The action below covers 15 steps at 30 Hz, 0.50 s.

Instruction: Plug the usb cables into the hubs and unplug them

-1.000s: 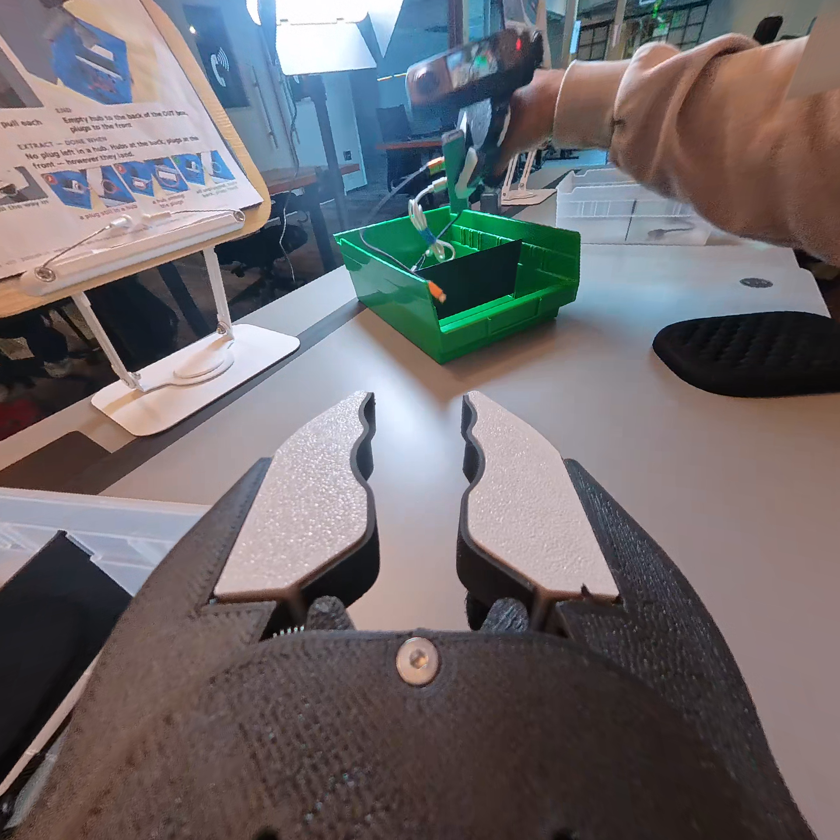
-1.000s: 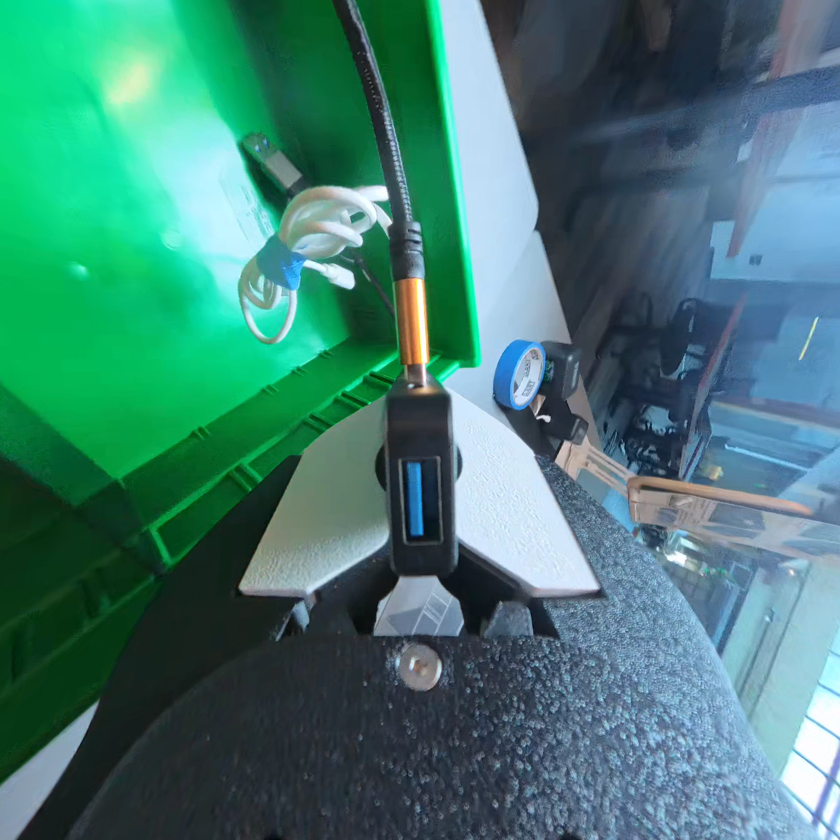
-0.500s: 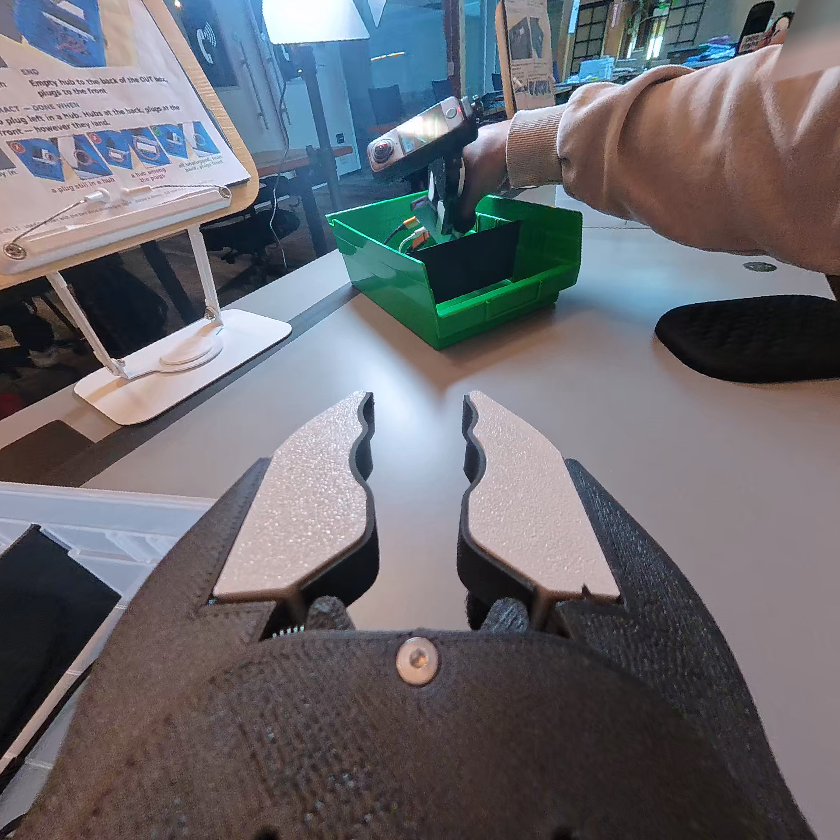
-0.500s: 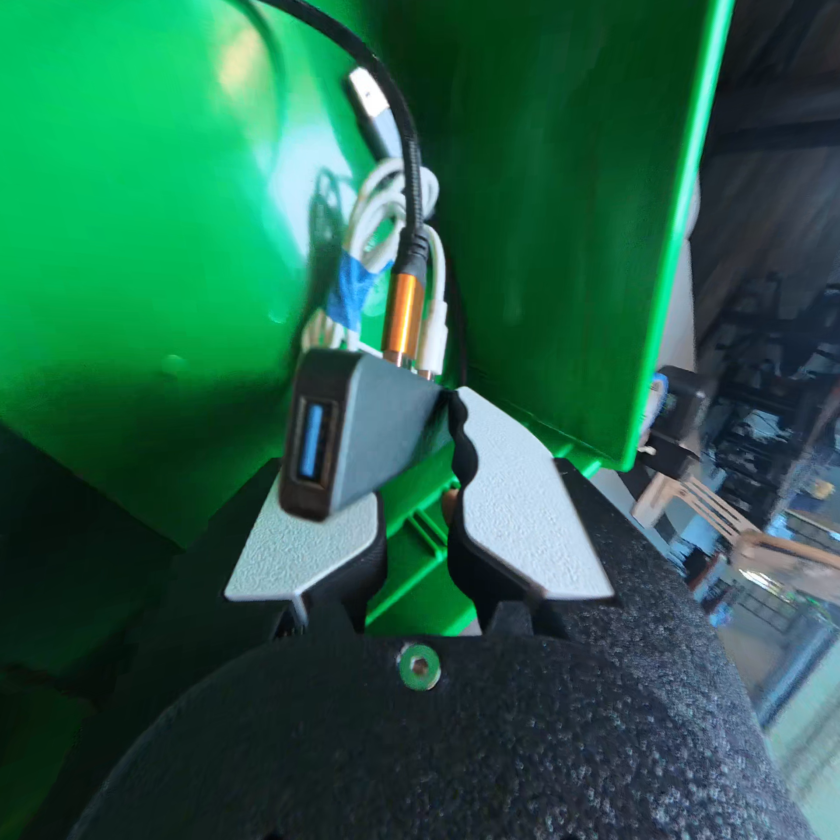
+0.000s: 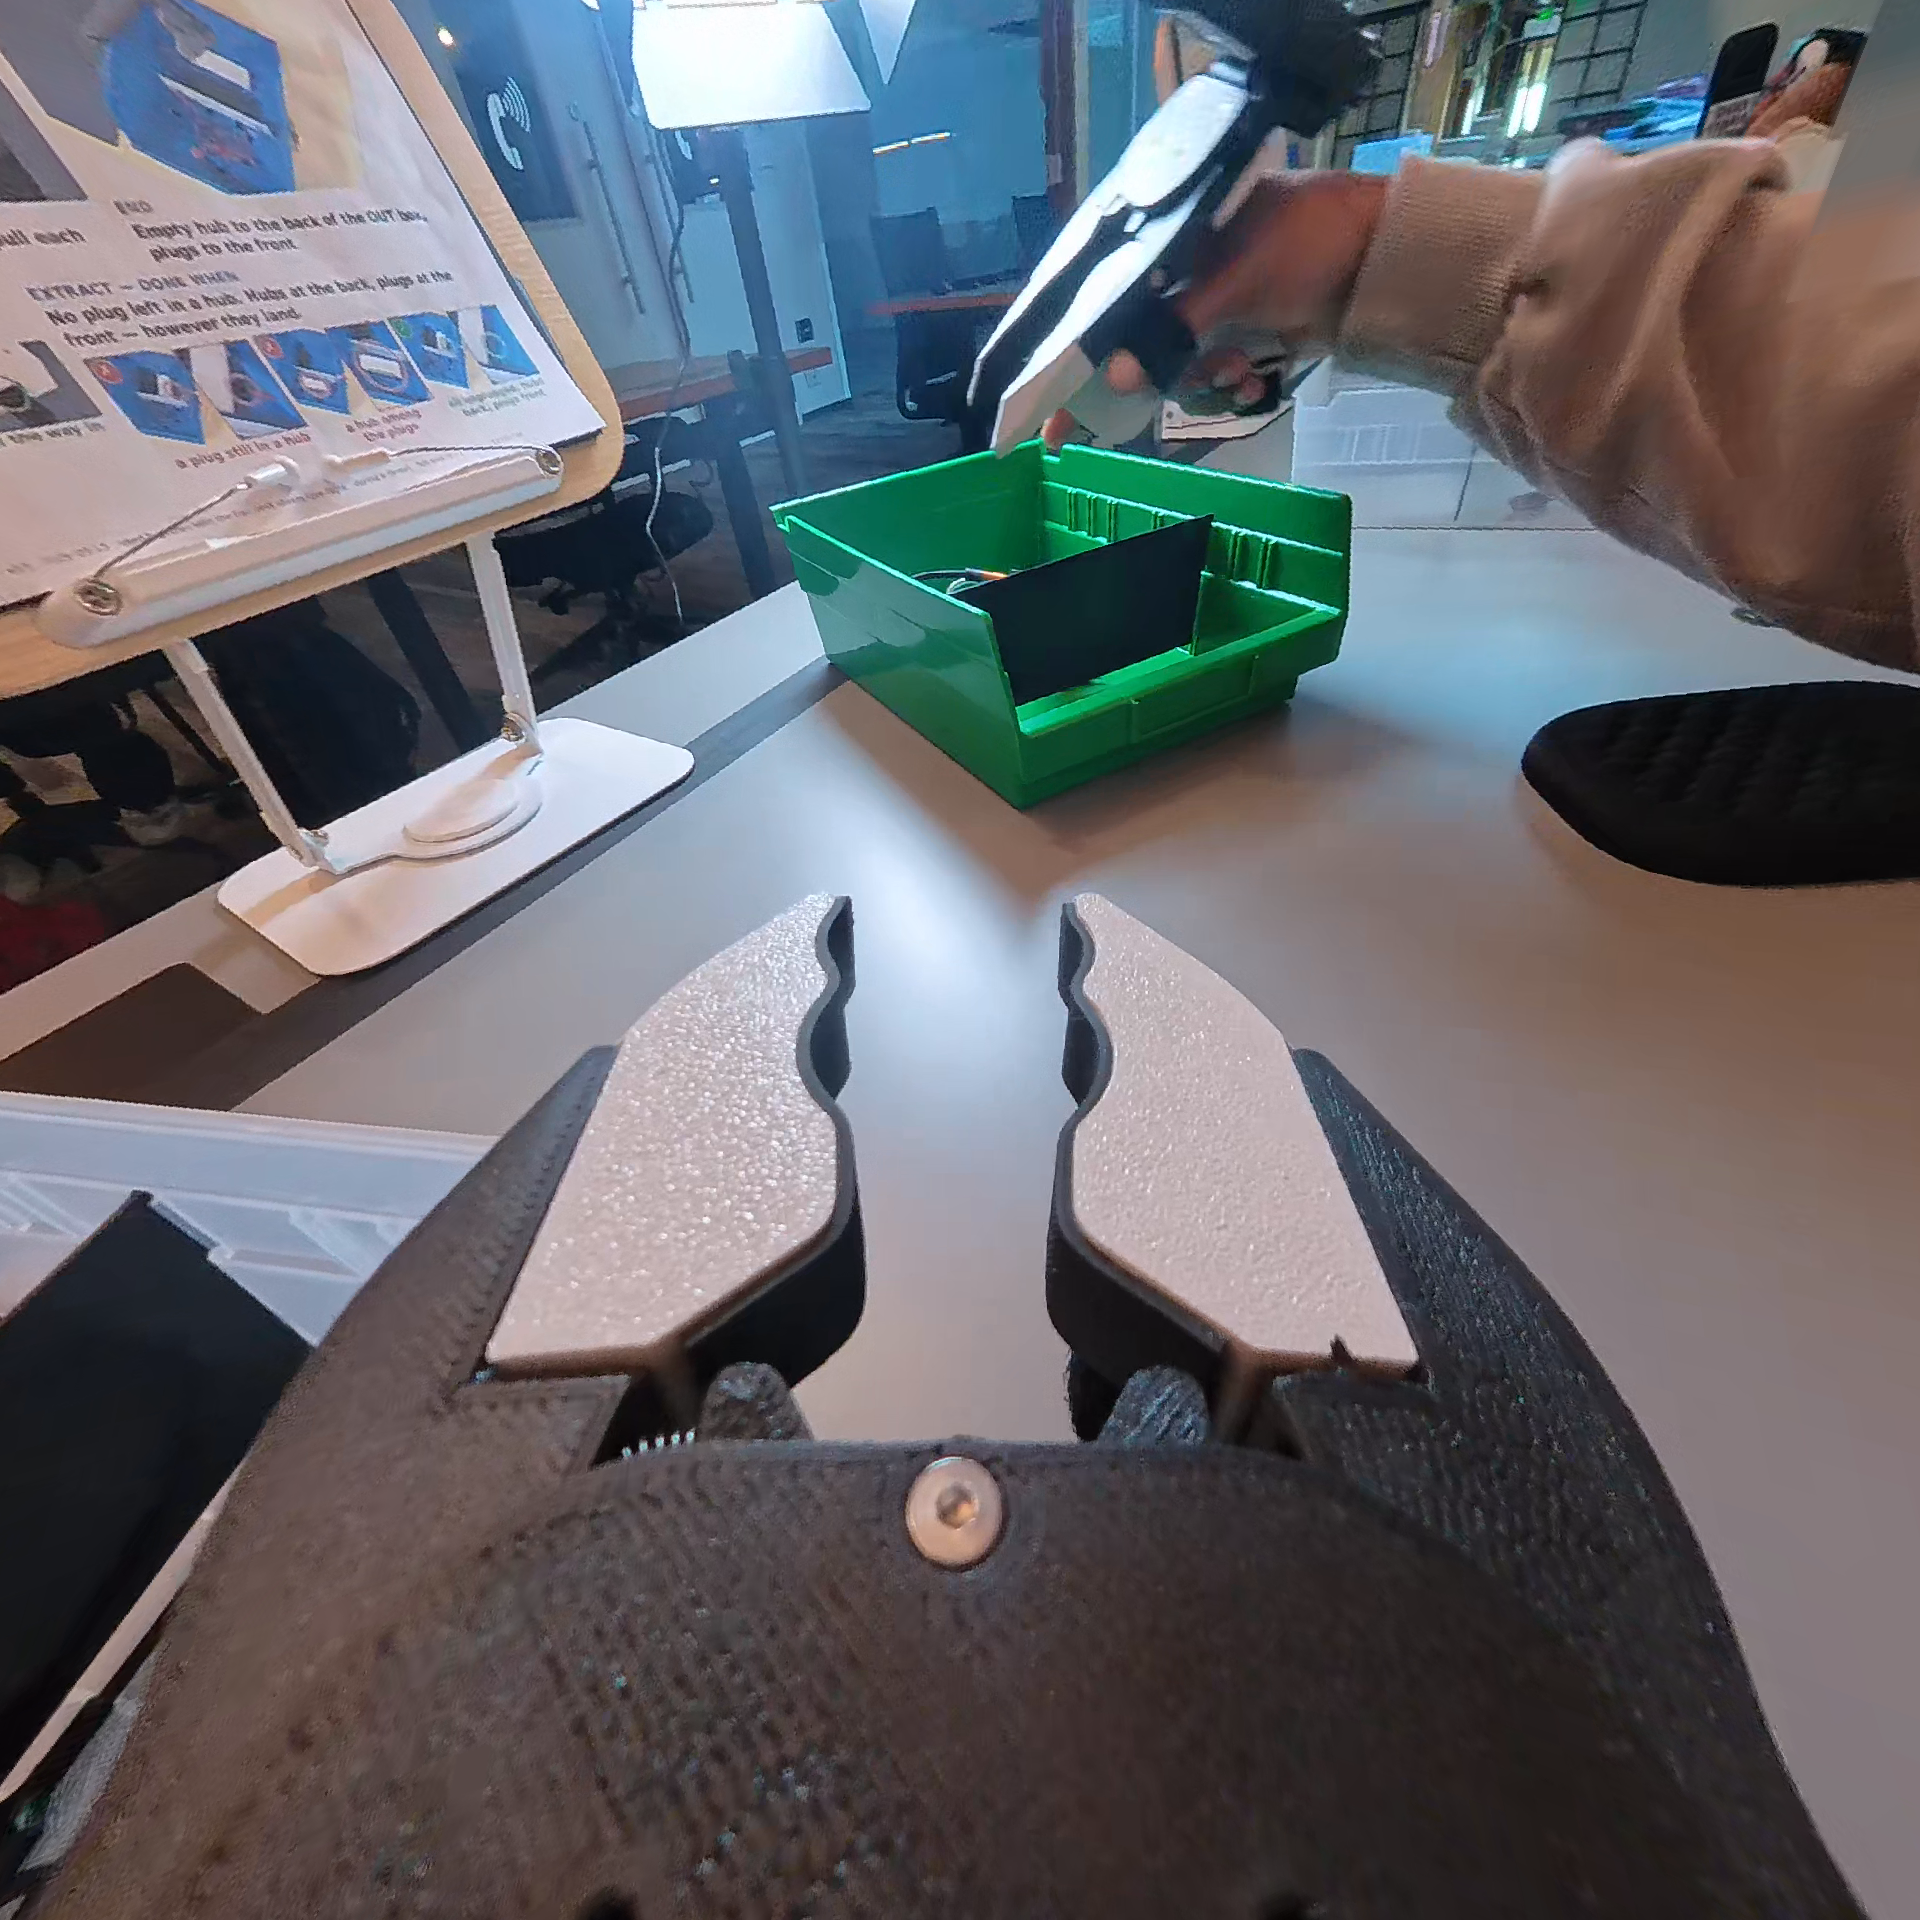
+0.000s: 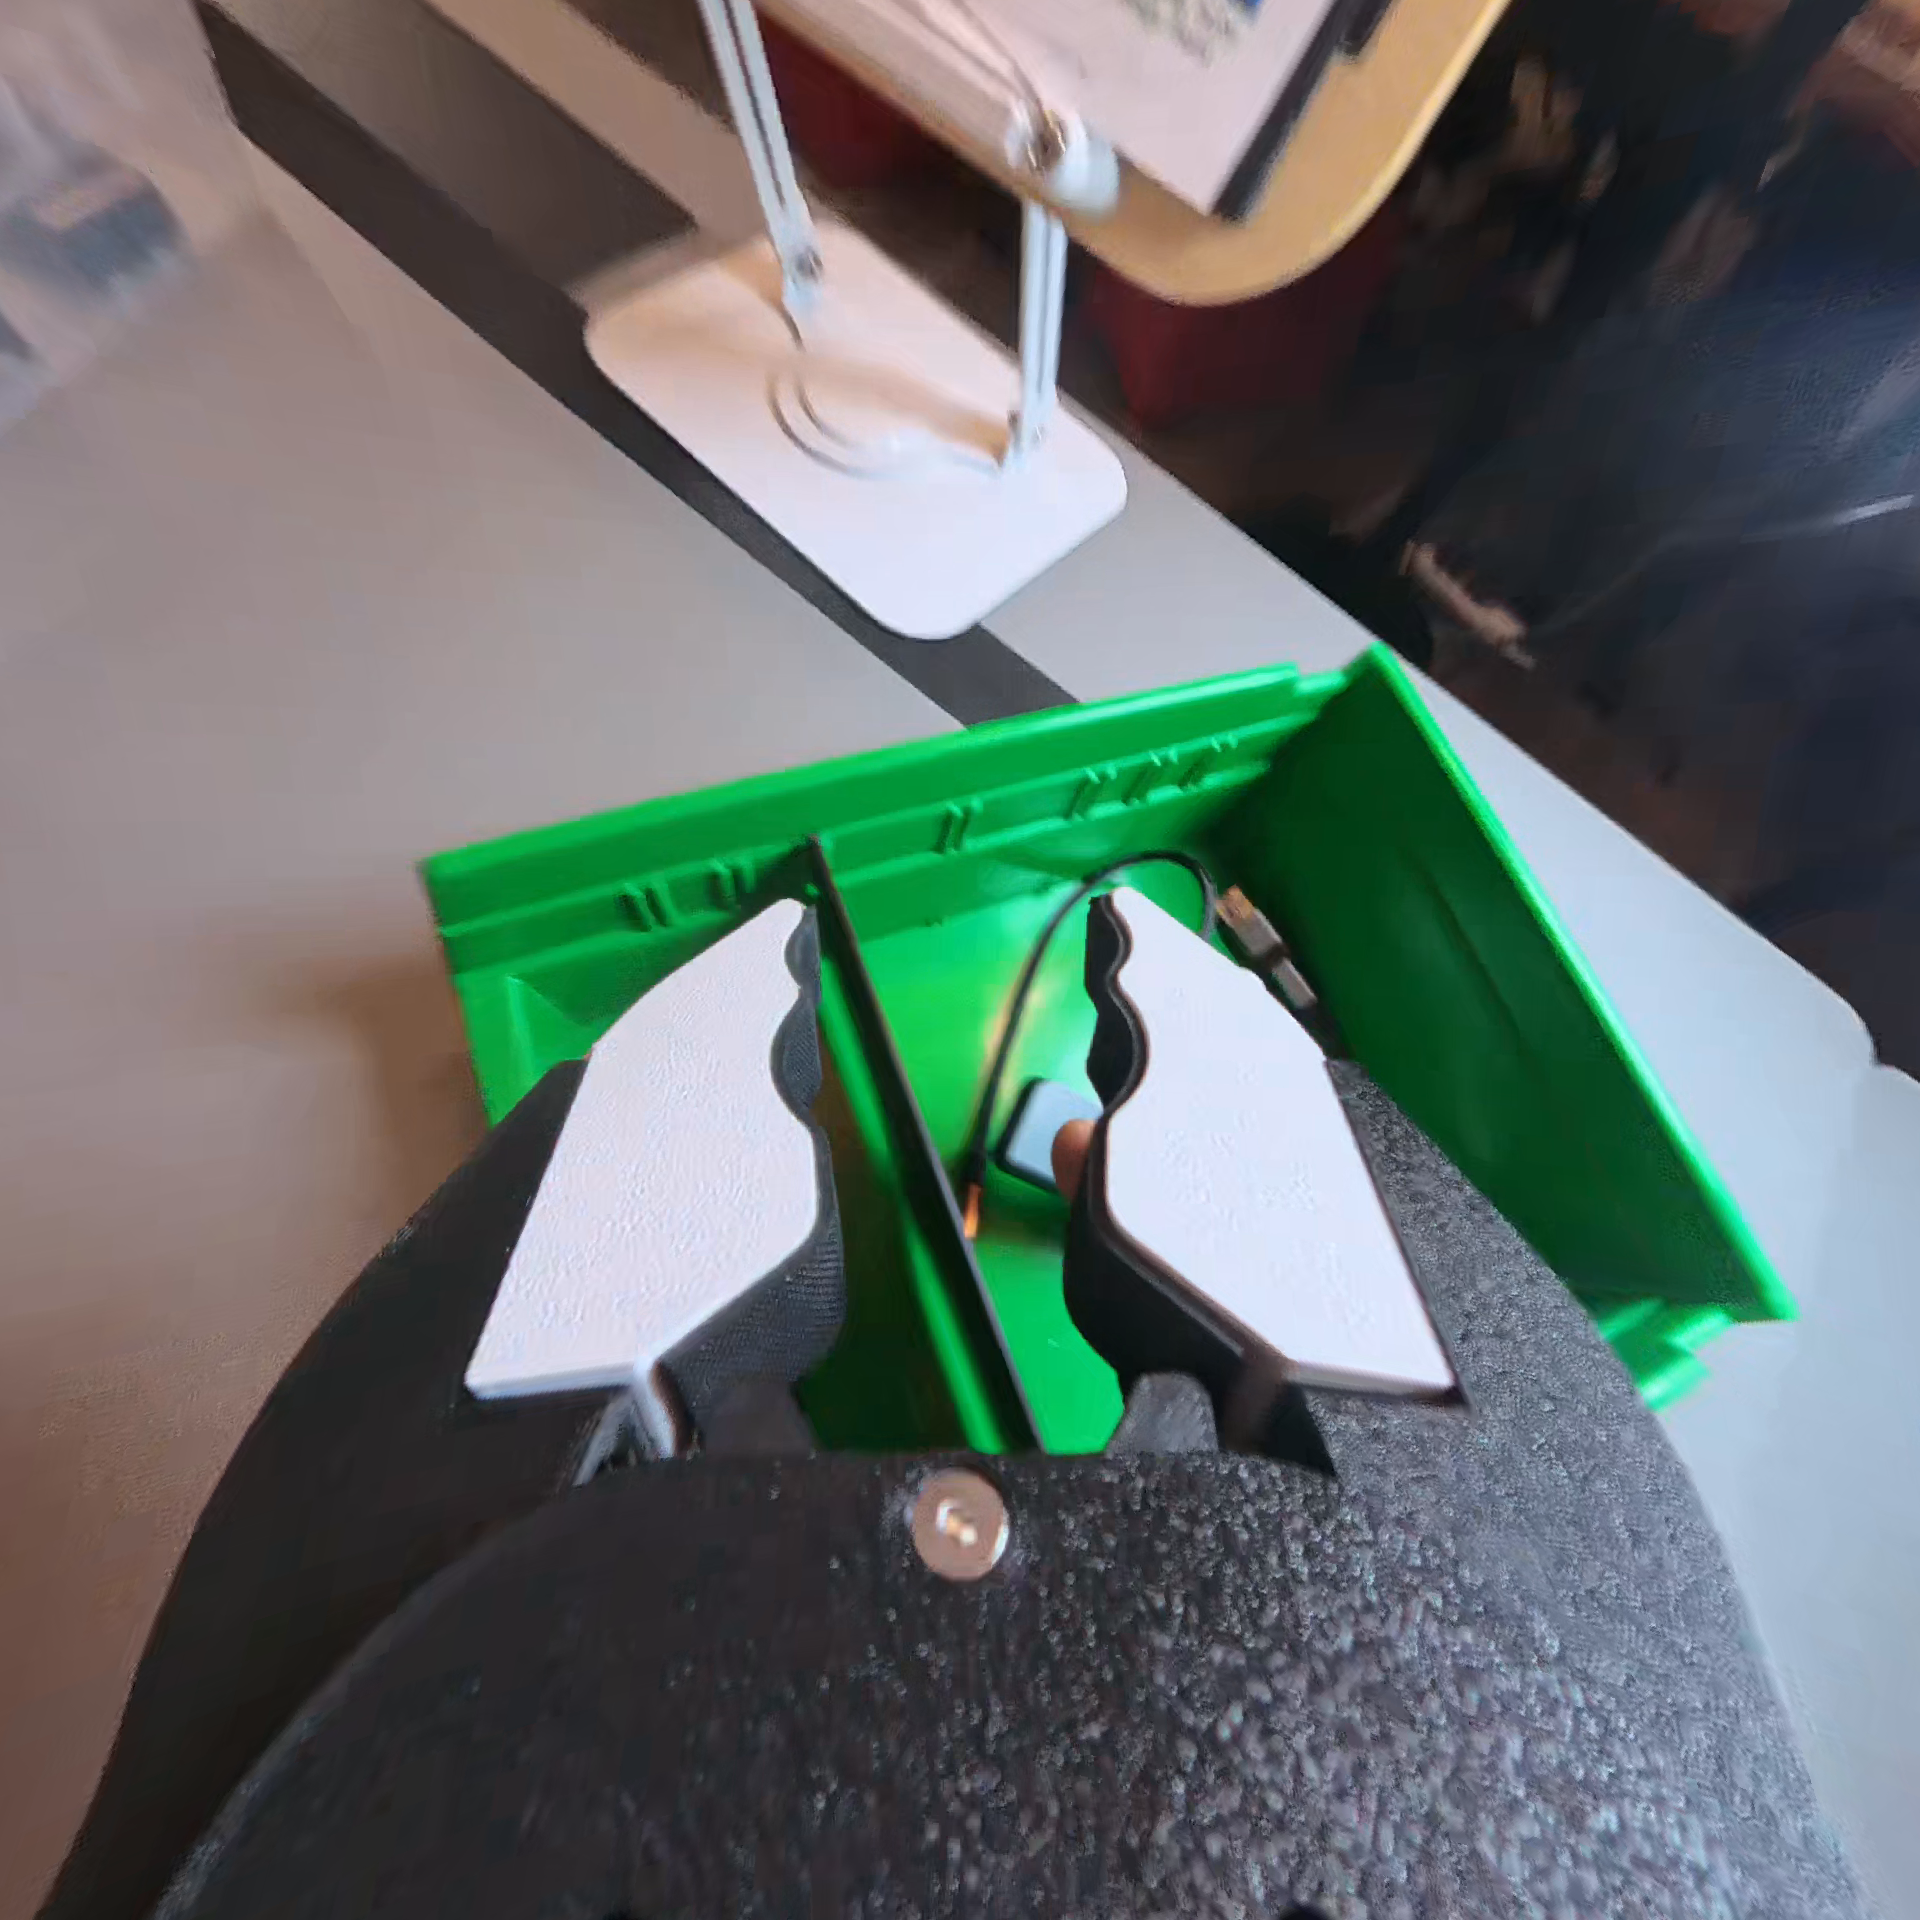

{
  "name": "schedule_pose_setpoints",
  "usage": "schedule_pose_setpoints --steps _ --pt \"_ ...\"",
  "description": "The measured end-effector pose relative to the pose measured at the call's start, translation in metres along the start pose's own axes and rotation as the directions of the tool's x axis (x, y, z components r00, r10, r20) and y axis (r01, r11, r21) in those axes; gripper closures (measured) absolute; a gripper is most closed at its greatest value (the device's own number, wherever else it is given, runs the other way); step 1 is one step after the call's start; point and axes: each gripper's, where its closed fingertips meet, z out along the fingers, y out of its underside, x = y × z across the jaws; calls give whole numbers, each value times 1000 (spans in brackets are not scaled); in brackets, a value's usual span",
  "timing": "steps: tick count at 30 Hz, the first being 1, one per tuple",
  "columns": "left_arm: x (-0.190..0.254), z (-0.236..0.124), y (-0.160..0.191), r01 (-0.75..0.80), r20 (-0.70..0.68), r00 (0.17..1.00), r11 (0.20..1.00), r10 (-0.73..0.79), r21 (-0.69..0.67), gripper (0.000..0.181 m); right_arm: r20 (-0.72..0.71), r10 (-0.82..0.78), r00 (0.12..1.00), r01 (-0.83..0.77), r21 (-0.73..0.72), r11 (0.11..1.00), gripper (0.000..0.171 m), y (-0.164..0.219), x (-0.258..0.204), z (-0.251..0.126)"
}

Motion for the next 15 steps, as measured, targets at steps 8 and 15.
schedule_pose_setpoints --steps 8,15 --pt "-60 -38 -22 -35 256 966 999 25 34 143 178 -6 984 -58 354 934 129 6 -127 -38" --pt "-144 -115 -48 37 463 885 999 -44 24 143 267 -54 962 -49 365 930 132 47 -181 -27"
